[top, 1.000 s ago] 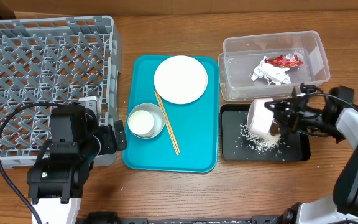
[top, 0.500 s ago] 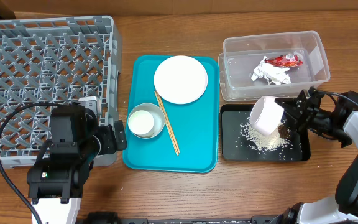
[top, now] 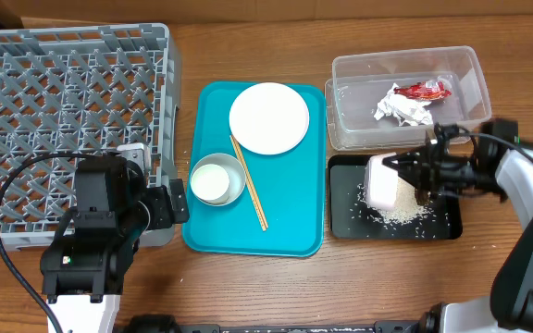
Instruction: Sort waste into correct bins and load items into the dishwasher
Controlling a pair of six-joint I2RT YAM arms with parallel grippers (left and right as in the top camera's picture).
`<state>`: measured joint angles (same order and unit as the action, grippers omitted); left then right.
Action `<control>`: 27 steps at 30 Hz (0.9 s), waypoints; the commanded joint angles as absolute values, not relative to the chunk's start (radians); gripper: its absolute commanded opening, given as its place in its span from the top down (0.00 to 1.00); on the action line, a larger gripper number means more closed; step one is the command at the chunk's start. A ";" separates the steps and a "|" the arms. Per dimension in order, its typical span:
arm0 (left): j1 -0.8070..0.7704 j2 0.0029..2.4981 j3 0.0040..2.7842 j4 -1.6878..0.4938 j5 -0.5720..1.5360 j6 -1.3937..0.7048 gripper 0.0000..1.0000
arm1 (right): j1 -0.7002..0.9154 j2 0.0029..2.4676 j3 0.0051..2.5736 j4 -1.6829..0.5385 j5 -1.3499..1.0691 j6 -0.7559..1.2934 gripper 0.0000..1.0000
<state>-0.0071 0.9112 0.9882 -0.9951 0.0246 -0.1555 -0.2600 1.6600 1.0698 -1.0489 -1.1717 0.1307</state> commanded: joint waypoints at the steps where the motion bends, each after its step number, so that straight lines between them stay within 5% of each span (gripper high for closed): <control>1: -0.012 0.910 1.009 -0.990 0.019 -0.165 0.00 | -0.134 1.568 1.279 -1.129 -0.864 0.021 0.96; 14: -0.012 0.910 1.009 -0.990 0.019 -0.165 0.00 | 0.517 1.623 1.347 -0.875 -0.327 0.029 0.96; 24: -0.012 0.910 1.009 -0.990 0.018 -0.165 0.00 | 0.659 1.864 1.347 -0.756 -0.314 0.097 0.96; 27: -0.012 0.910 1.009 -0.990 0.018 -0.165 0.00 | 0.659 1.878 1.348 -0.752 -0.315 0.105 0.80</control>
<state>-0.0071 0.9112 0.9882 -0.9955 0.0246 -0.1555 0.6609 1.8820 1.3479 -0.7605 -0.3286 0.0837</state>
